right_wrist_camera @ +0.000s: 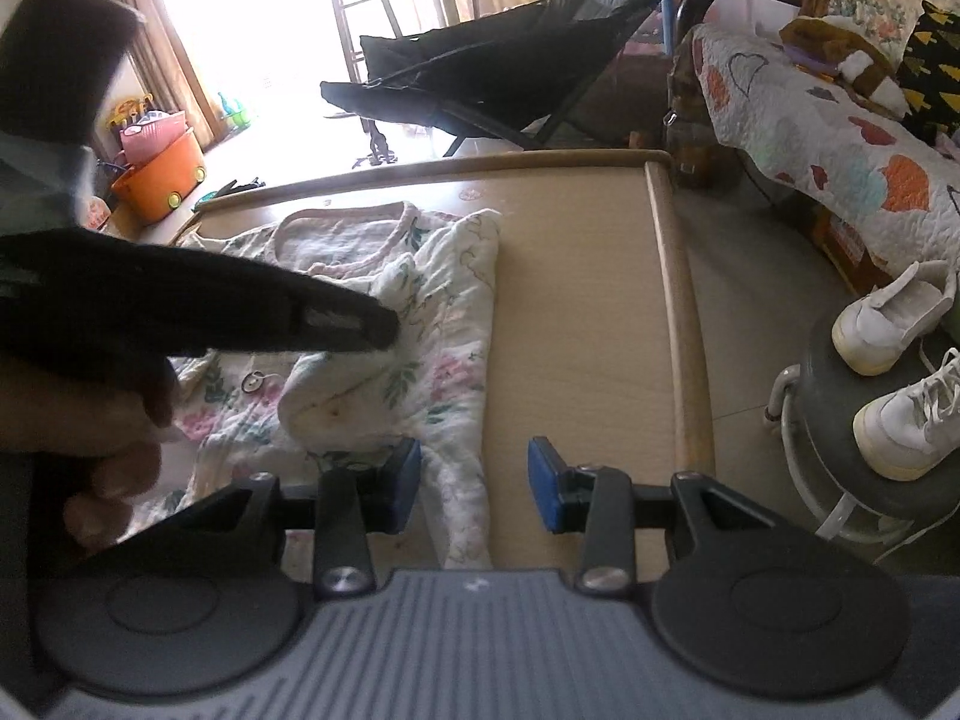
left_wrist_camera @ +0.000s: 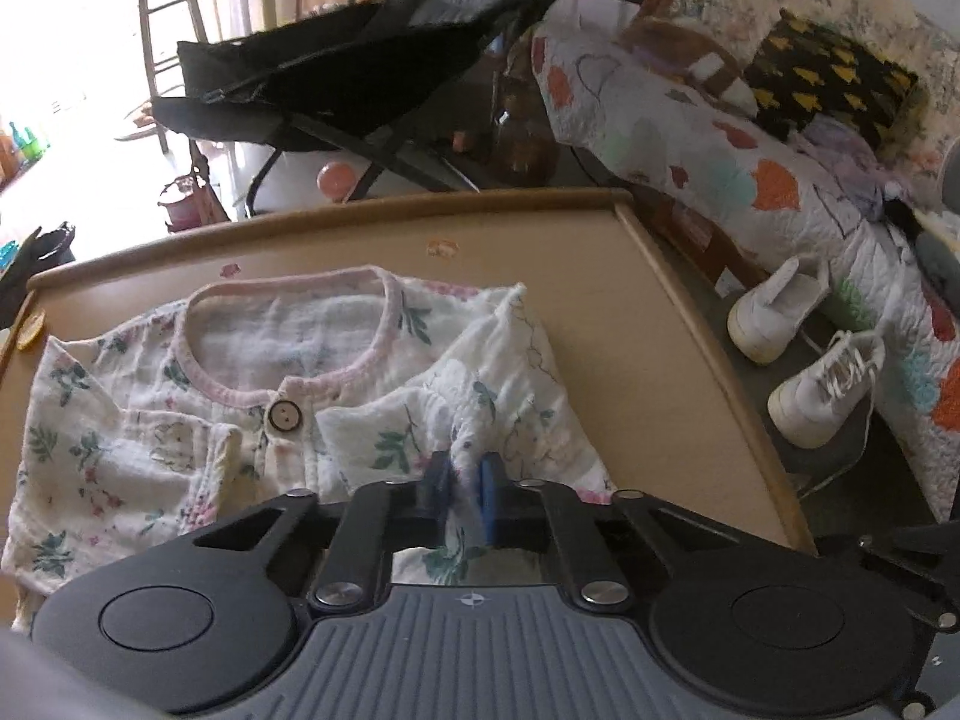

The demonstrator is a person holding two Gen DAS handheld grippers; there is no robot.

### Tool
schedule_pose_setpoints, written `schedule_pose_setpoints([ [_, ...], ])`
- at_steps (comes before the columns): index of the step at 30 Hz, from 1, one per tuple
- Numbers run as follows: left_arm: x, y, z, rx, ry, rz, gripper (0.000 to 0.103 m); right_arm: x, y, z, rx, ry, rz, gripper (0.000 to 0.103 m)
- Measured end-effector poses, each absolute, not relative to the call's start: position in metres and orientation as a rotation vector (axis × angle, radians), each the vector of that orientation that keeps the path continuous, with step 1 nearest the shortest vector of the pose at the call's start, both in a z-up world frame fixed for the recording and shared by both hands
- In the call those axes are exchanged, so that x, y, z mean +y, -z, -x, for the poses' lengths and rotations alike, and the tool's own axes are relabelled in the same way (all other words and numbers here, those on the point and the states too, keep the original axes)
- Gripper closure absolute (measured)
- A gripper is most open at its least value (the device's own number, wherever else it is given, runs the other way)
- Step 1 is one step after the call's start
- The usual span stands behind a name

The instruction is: Fold clothes

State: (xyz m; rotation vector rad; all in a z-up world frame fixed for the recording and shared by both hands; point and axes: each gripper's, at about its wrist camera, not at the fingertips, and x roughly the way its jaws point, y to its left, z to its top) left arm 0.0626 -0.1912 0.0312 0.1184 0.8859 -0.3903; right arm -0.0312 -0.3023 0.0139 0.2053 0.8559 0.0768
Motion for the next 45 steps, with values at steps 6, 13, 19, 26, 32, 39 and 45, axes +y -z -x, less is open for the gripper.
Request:
schedule_pose_setpoints([
  [6, -0.166, -0.041, -0.063, 0.863, 0.351, 0.014, 0.096, -0.302, -0.014, 0.031, 0.854, -0.07, -0.208, 0.063],
  [13, -0.128, -0.036, -0.059, 0.884, 0.312, 0.144, 0.096, -0.298, -0.016, 0.033, 0.833, -0.085, -0.187, 0.063],
  [19, -0.105, -0.026, -0.05, 0.897, 0.303, 0.209, 0.093, -0.288, -0.021, 0.035, 0.813, -0.121, -0.146, 0.063],
  [26, -0.084, -0.025, -0.038, 0.904, 0.305, 0.246, 0.088, -0.28, -0.026, 0.037, 0.802, -0.155, -0.121, 0.063],
  [32, -0.066, -0.028, -0.023, 0.905, 0.317, 0.255, 0.085, -0.269, -0.034, 0.036, 0.79, -0.213, -0.116, 0.063],
  [39, -0.028, -0.03, -0.006, 0.88, 0.332, 0.285, 0.085, -0.25, -0.04, 0.024, 0.79, -0.307, -0.102, 0.063],
  [45, 0.009, -0.025, 0.002, 0.848, 0.287, 0.38, 0.085, -0.218, -0.04, 0.005, 0.796, -0.385, -0.024, 0.063],
])
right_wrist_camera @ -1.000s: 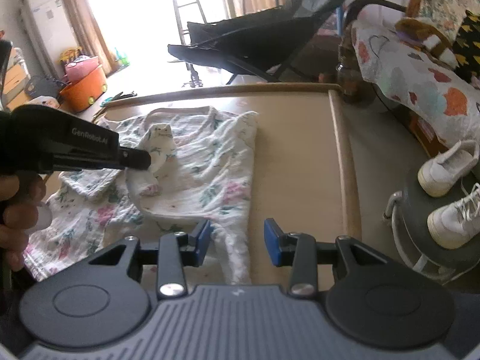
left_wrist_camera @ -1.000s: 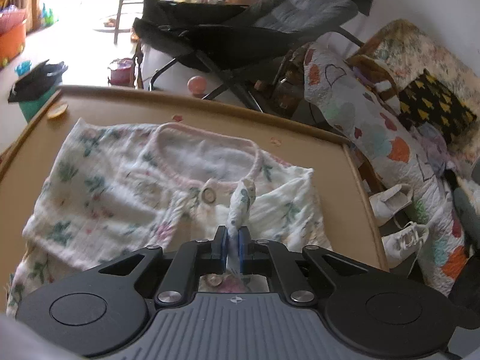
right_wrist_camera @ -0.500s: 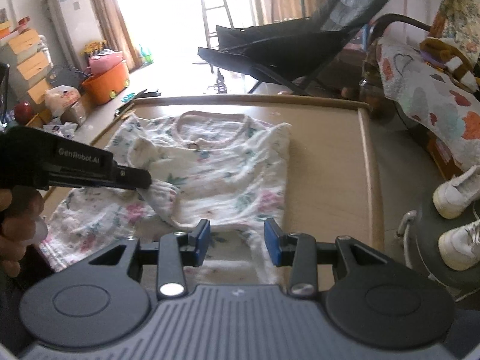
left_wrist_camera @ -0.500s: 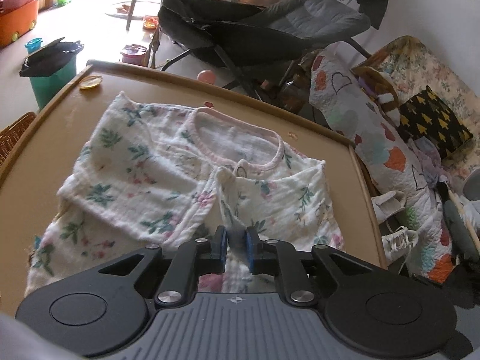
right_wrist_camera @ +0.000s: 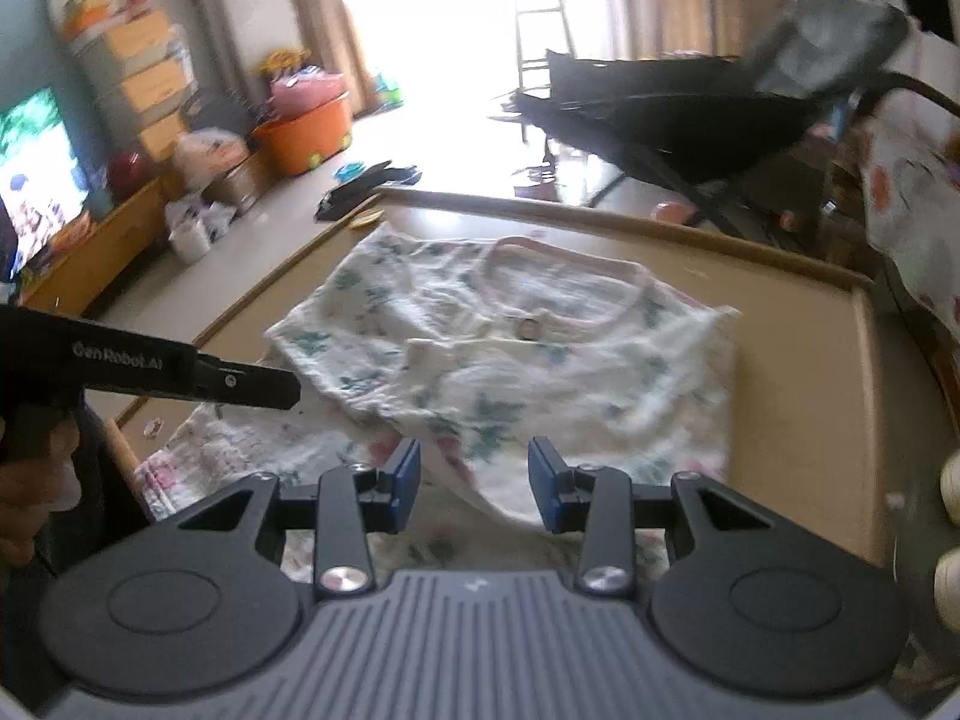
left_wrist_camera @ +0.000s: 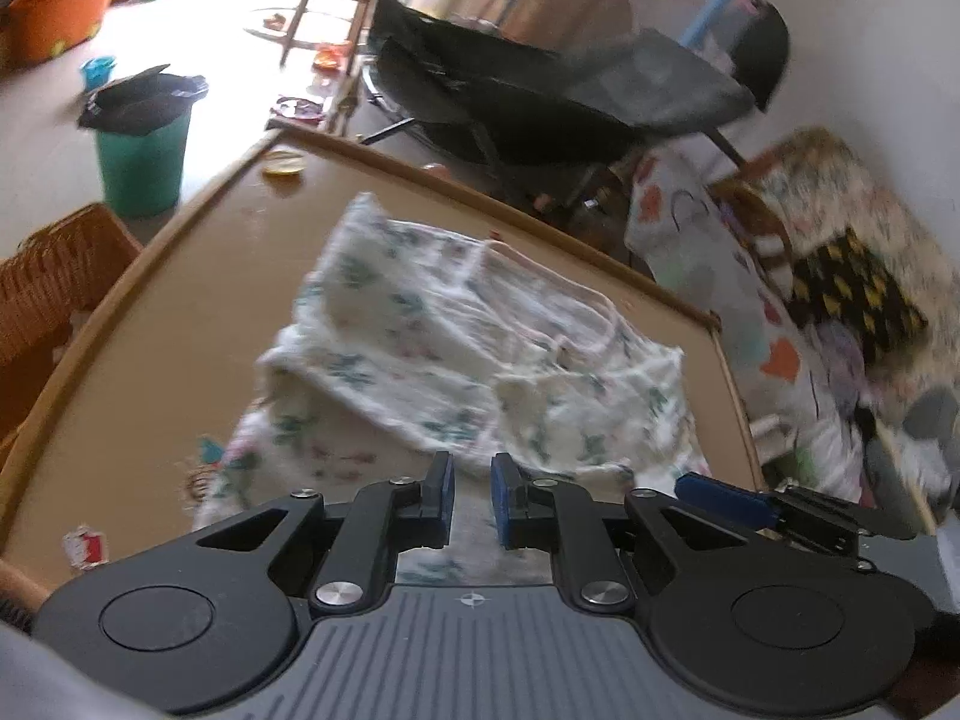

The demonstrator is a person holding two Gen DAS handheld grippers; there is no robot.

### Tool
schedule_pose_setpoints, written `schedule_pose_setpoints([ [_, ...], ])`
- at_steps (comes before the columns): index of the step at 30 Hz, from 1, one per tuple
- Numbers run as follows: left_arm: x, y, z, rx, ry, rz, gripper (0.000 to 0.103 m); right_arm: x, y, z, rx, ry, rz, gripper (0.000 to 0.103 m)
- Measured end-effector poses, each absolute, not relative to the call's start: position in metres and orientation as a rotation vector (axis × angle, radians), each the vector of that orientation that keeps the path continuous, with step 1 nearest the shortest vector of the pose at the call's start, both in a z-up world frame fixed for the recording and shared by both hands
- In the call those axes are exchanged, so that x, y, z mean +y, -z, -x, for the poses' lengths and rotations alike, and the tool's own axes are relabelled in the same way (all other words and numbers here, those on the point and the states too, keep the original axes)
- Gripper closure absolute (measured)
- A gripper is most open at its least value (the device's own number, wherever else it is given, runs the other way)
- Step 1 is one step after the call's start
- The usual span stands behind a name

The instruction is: Fold clothes

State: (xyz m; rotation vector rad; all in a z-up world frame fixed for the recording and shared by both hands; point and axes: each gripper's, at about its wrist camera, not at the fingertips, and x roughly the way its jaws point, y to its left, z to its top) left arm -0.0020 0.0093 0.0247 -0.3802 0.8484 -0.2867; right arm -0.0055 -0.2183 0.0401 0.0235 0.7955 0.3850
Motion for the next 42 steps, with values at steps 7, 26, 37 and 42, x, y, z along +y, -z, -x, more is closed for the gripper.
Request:
schedule_pose_setpoints([
  [7, 0.03, -0.018, 0.004, 0.832, 0.261, 0.426, 0.085, -0.187, -0.033, 0.001, 0.849, -0.416, 0.106, 0.095],
  [26, 0.031, -0.014, 0.001, 0.811, 0.301, 0.471, 0.085, -0.219, -0.08, -0.019, 0.843, -0.457, 0.125, 0.069],
  [37, 0.03, -0.011, -0.001, 0.82, 0.291, 0.433, 0.085, -0.254, -0.026, -0.08, 0.899, -0.06, 0.086, 0.07],
  [42, 0.031, -0.007, -0.003, 0.84, 0.287, 0.436, 0.084, -0.249, -0.017, -0.081, 0.888, -0.061, 0.088, 0.072],
])
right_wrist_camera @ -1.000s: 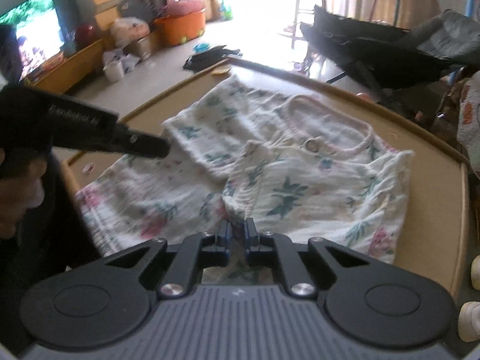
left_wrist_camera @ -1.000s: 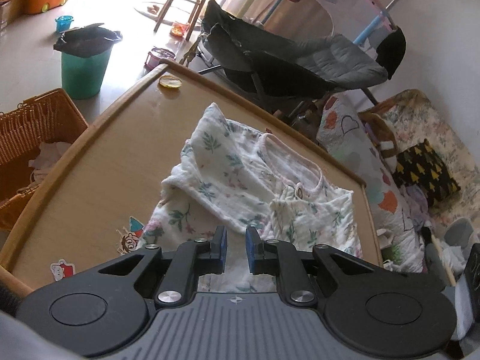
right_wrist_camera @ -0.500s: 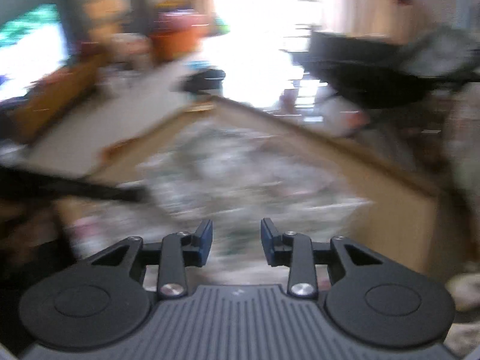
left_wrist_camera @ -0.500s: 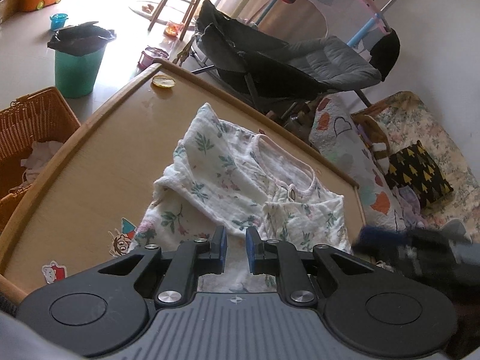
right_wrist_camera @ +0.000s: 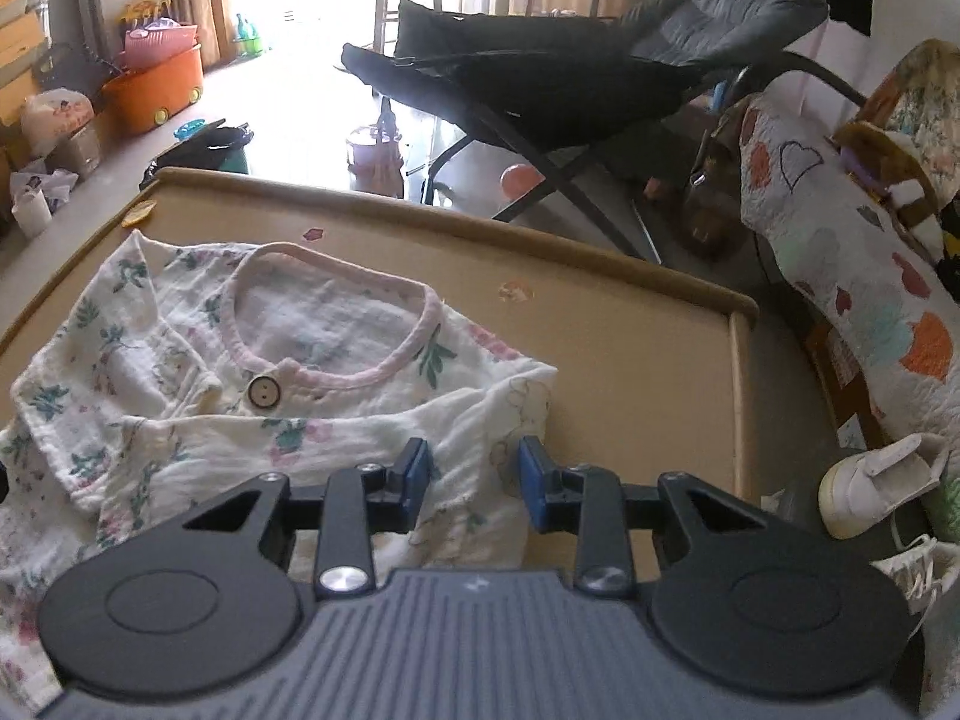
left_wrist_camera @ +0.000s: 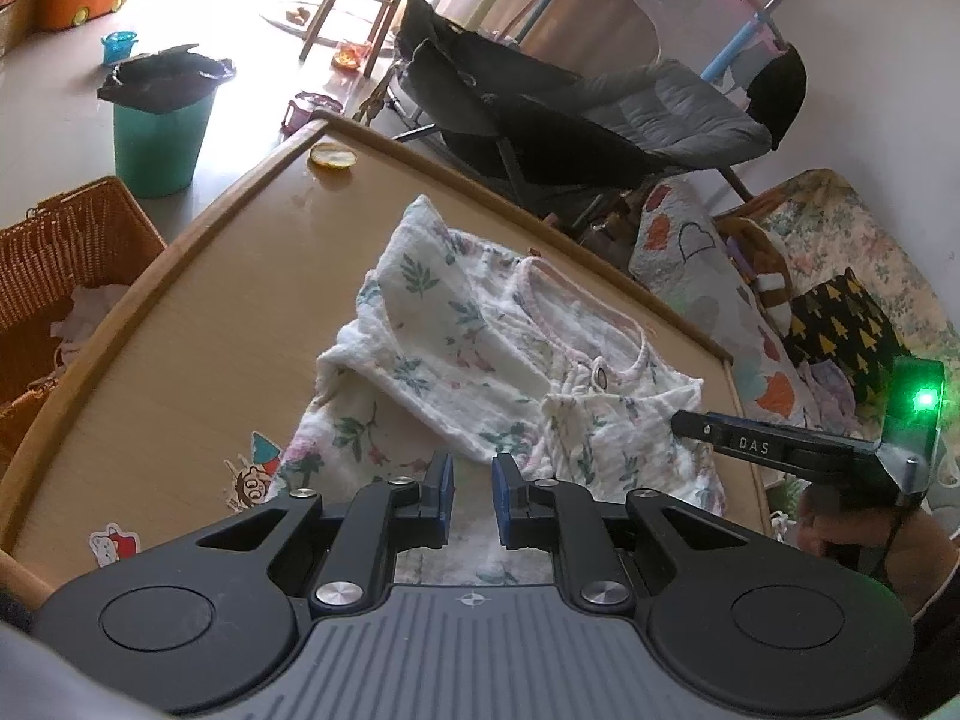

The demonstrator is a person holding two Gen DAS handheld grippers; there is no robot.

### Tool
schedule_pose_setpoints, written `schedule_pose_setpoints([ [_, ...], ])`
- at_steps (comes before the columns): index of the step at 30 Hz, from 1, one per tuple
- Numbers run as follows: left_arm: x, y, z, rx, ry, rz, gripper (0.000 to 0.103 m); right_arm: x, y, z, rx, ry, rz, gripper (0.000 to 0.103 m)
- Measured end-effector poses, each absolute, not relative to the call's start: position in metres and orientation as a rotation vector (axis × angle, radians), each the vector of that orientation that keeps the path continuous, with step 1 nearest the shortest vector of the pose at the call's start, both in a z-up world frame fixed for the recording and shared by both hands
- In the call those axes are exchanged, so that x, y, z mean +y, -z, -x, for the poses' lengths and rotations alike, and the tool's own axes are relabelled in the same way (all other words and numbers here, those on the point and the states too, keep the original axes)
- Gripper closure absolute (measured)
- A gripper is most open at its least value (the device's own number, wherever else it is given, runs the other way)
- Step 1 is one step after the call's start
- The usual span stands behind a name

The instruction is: Fold clothes

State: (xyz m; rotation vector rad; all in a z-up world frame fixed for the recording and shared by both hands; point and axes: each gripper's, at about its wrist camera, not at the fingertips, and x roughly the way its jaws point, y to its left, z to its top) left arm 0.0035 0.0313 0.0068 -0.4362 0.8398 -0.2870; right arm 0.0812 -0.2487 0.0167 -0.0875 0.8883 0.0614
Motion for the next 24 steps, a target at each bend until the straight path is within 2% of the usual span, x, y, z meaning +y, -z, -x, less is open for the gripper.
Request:
schedule_pose_setpoints([
  [4, 0.029, -0.002, -0.005, 0.864, 0.283, 0.414, 0.084, -0.248, -0.017, -0.084, 0.891, -0.071, 0.095, 0.095],
  [5, 0.029, -0.002, -0.005, 0.865, 0.28, 0.408, 0.084, -0.248, -0.017, -0.085, 0.891, -0.071, 0.097, 0.096],
  [24, 0.032, 0.006, -0.006, 0.899, 0.26, 0.396, 0.084, -0.29, -0.034, -0.079, 0.817, 0.074, -0.094, 0.096],
])
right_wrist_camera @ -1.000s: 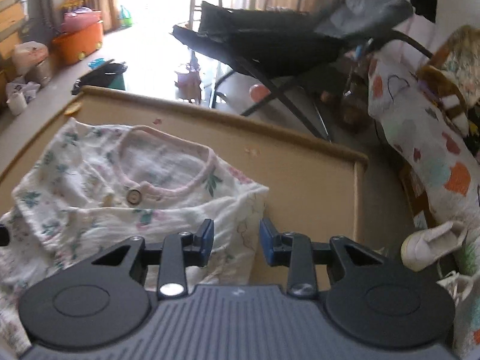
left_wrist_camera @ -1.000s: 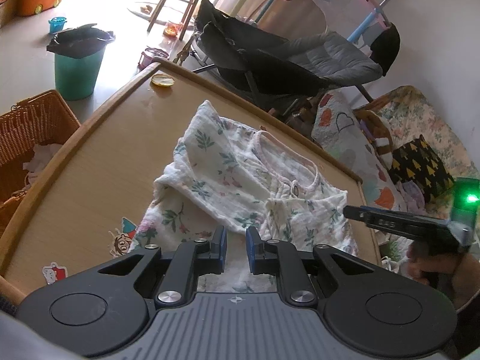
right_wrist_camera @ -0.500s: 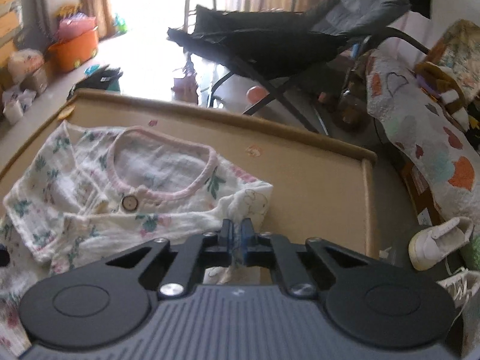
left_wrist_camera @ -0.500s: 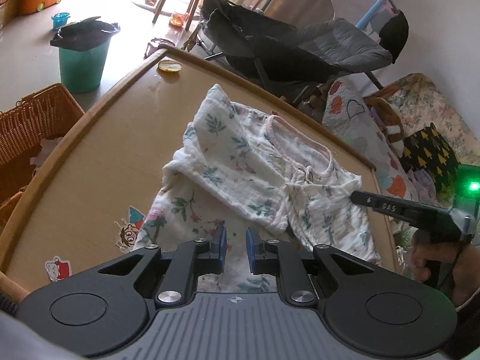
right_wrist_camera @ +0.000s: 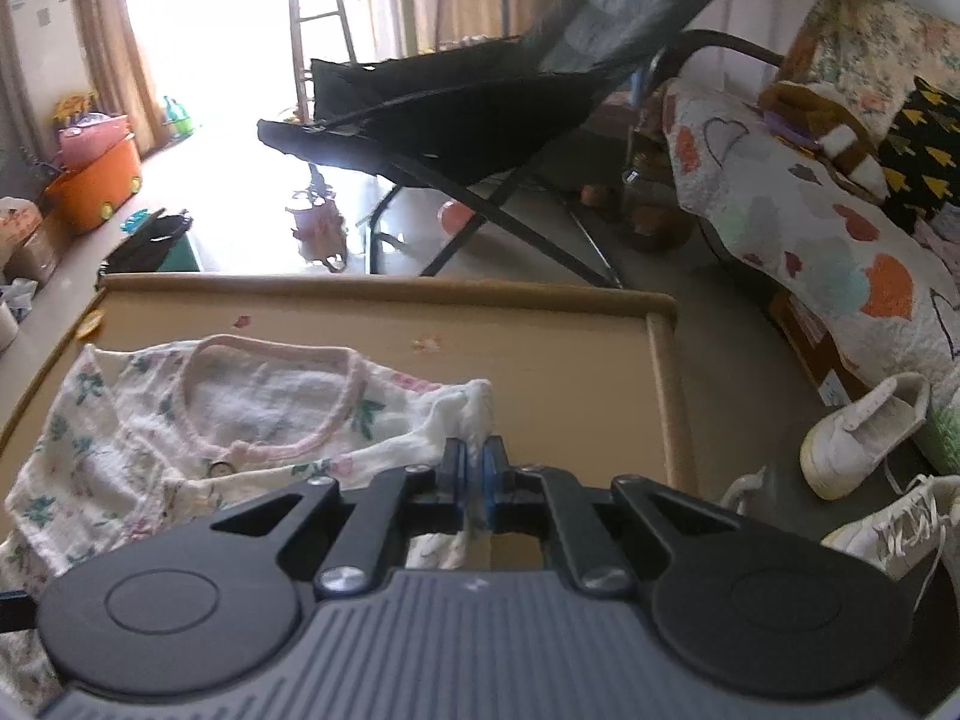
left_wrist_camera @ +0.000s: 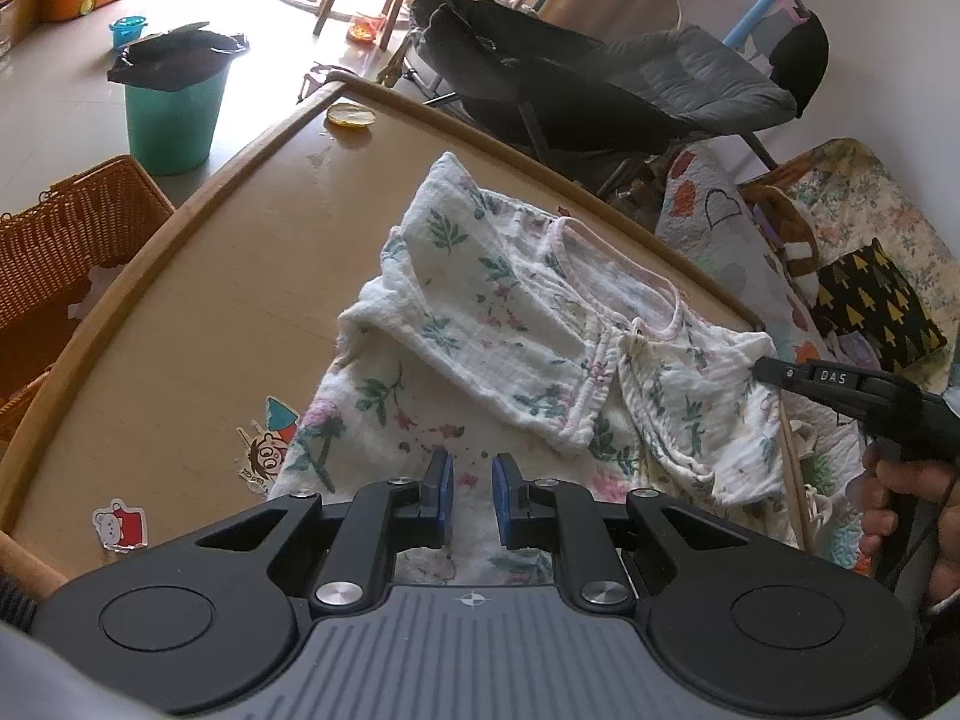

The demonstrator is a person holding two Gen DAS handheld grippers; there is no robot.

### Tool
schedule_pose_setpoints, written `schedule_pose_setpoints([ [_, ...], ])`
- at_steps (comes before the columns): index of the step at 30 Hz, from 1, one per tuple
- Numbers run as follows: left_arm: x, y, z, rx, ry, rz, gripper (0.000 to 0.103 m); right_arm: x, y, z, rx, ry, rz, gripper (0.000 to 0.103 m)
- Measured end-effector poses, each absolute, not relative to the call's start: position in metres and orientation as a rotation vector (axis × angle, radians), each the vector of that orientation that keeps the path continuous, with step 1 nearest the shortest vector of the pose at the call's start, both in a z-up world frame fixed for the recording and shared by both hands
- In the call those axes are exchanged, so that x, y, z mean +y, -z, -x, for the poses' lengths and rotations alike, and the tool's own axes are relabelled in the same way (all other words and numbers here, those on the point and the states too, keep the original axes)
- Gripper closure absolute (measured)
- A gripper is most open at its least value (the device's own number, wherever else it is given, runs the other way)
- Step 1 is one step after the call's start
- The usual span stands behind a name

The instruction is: Fold clothes

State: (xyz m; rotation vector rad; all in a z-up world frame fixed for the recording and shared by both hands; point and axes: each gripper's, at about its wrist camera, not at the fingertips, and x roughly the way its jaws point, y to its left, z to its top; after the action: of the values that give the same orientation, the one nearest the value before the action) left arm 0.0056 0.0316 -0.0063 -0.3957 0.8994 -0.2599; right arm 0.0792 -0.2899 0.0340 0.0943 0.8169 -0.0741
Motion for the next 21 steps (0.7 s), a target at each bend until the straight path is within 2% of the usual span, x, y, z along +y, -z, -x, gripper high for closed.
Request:
schedule_pose_setpoints([
  [10, 0.032, 0.006, -0.004, 0.897, 0.26, 0.399, 0.084, -0.294, -0.013, -0.085, 0.858, 0.112, -0.066, 0.093],
  [16, 0.031, 0.006, -0.004, 0.896, 0.258, 0.398, 0.084, -0.294, -0.025, -0.082, 0.87, 0.12, -0.002, 0.077],
  [21, 0.032, 0.006, -0.004, 0.894, 0.248, 0.405, 0.084, -0.295, -0.051, -0.071, 0.821, 0.104, -0.028, 0.075],
])
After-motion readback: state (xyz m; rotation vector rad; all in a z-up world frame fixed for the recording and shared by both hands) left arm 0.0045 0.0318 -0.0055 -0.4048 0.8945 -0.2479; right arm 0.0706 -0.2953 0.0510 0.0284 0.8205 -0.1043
